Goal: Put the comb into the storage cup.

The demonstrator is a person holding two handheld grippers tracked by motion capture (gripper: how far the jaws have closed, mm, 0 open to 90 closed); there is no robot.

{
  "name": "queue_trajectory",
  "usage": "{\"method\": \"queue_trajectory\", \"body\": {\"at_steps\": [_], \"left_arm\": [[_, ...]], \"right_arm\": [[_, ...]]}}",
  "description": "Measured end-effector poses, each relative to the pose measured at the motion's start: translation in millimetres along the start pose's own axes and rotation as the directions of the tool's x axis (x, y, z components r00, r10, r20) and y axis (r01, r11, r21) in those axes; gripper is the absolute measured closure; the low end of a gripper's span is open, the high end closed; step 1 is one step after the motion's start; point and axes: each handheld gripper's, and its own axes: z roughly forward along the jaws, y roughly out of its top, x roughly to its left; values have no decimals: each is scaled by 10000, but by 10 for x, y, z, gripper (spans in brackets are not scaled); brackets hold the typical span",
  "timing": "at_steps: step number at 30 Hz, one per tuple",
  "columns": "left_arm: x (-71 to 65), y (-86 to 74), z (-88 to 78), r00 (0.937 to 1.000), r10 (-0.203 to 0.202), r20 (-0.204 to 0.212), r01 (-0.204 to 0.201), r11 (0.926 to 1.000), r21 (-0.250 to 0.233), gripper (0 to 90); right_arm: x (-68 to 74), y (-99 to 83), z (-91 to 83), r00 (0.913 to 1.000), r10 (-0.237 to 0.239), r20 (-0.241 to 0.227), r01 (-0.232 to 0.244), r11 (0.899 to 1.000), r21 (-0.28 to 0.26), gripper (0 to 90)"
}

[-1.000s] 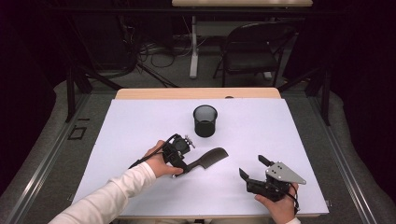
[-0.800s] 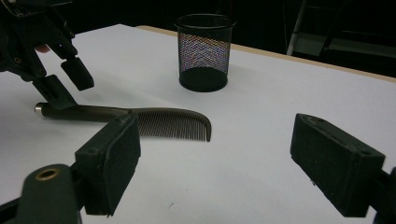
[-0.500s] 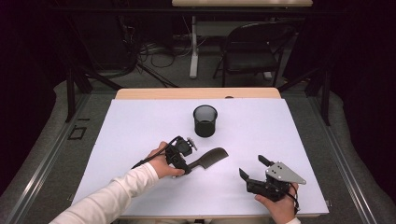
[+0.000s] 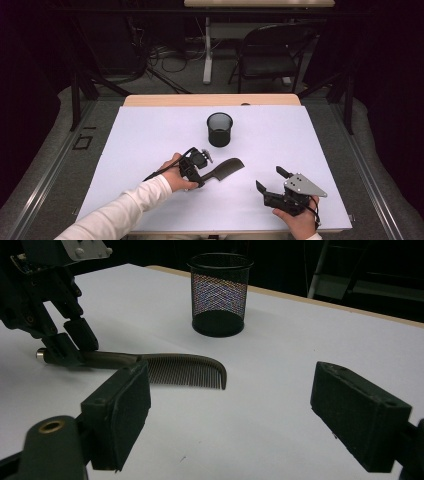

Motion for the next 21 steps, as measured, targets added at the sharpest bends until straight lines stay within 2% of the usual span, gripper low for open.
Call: {"method": "queue_trajectory", "body": {"at_steps": [21], "left_arm": [[2, 23, 78, 9990, 239, -390, -224, 9991, 370, 666]], "right_arm": [[0, 1, -3, 10000, 1, -6, -1, 10000, -29, 164]]}}
